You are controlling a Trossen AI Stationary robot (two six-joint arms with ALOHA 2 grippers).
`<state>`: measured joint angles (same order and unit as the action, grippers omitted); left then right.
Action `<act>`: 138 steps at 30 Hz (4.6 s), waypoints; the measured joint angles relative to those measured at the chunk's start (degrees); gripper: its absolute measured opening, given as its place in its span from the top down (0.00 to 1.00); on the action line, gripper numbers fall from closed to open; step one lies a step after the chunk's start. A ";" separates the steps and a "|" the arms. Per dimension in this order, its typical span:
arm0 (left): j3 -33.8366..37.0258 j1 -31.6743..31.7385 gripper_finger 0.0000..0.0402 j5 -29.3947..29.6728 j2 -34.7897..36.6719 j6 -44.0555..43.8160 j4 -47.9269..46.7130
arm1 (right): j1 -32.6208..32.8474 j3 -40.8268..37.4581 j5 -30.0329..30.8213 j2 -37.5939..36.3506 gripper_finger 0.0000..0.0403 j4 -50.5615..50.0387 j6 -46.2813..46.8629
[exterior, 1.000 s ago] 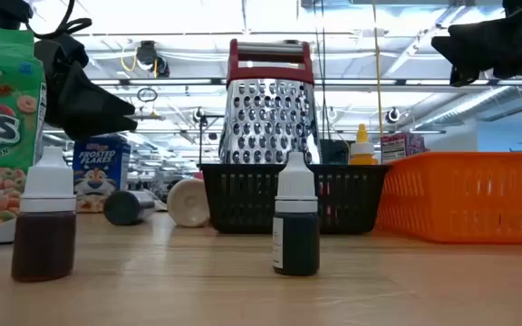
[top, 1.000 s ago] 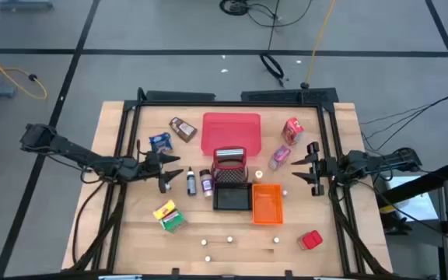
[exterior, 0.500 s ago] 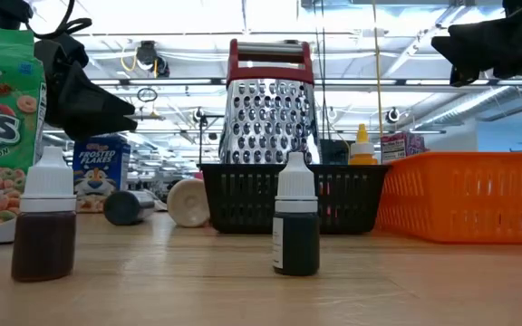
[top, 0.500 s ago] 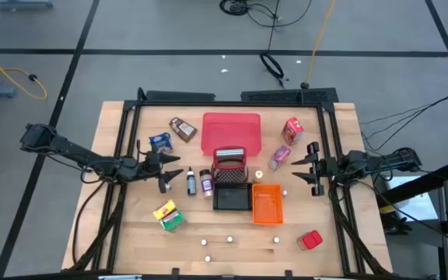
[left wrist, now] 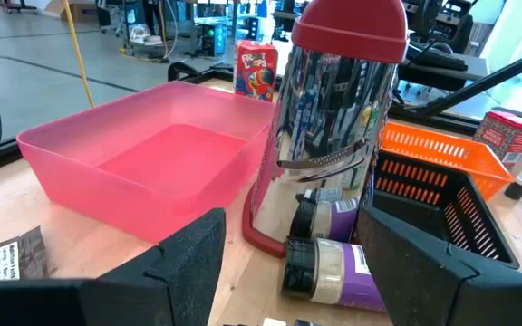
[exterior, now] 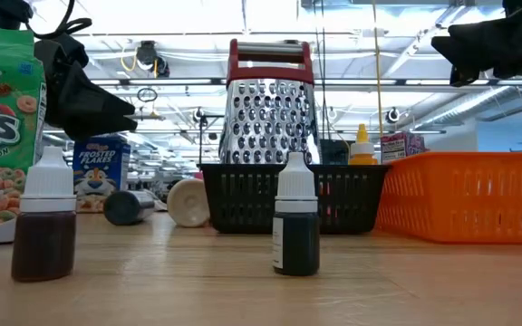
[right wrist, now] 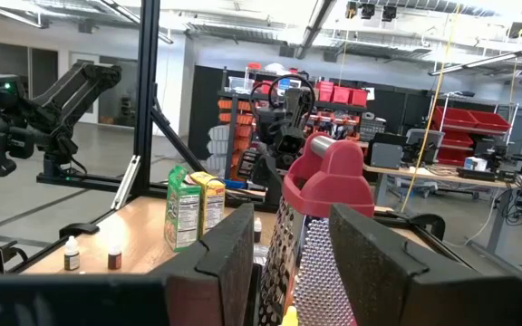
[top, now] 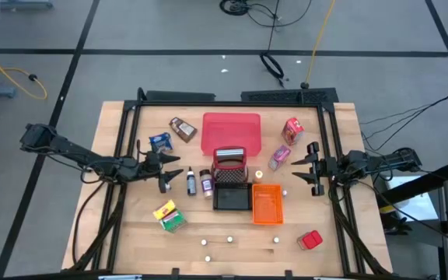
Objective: Pick & Place Kitchen Items
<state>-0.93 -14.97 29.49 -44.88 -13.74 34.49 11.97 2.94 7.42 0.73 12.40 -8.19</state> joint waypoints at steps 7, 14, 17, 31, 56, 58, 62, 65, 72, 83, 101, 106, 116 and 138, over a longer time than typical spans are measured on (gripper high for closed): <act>0.00 0.01 0.36 0.01 -0.02 0.00 0.01 | 0.01 -0.01 0.01 -0.02 0.65 0.00 -0.01; 0.00 -0.01 0.36 -0.01 0.00 0.00 0.00 | 0.00 0.00 0.02 -0.01 0.65 0.00 0.01; 0.00 -0.01 0.36 0.00 0.00 0.00 -0.01 | 0.01 0.00 0.01 -0.02 0.65 0.00 0.01; 0.00 -0.01 0.36 0.00 -0.01 0.00 -0.01 | 0.01 0.00 0.02 -0.02 0.65 0.00 0.01; 0.00 -0.01 0.36 -0.01 0.00 0.00 0.01 | 0.06 -0.01 -0.15 0.00 0.65 -0.24 0.02; 0.00 0.00 0.36 -0.01 0.00 0.00 0.00 | 0.07 0.00 -0.17 0.02 0.65 -0.28 0.77; 0.00 0.00 0.36 0.00 -0.01 0.00 0.01 | 0.06 -0.01 -0.06 0.02 0.65 -0.11 1.50; 0.00 0.01 0.36 0.01 0.00 0.00 0.01 | 0.06 0.00 0.15 0.02 0.65 0.15 1.65; 0.00 -0.01 0.36 0.00 0.00 0.00 0.01 | 0.06 -0.02 4.65 0.02 0.65 6.97 -3.25; 0.00 0.01 0.36 0.56 0.00 2.68 0.05 | -2.92 12.64 23.91 7.80 0.65 -3.84 -10.06; 0.02 0.01 0.36 0.95 -0.02 9.61 2.60 | -28.92 50.32 36.13 45.31 0.65 -43.15 9.34; 0.02 0.01 0.36 0.99 0.00 9.14 5.25 | -38.12 56.54 26.16 52.21 0.65 -50.15 12.73; 0.02 0.01 0.36 0.97 0.00 9.09 6.44 | -48.78 61.33 9.09 60.40 0.63 -63.96 16.72; 0.02 0.01 0.36 0.93 0.00 9.01 6.48 | -49.03 60.26 6.86 68.24 0.27 -69.59 23.90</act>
<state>-0.91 -14.96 30.41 -44.88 -4.73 40.97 -37.06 63.20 14.28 68.98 -57.19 15.71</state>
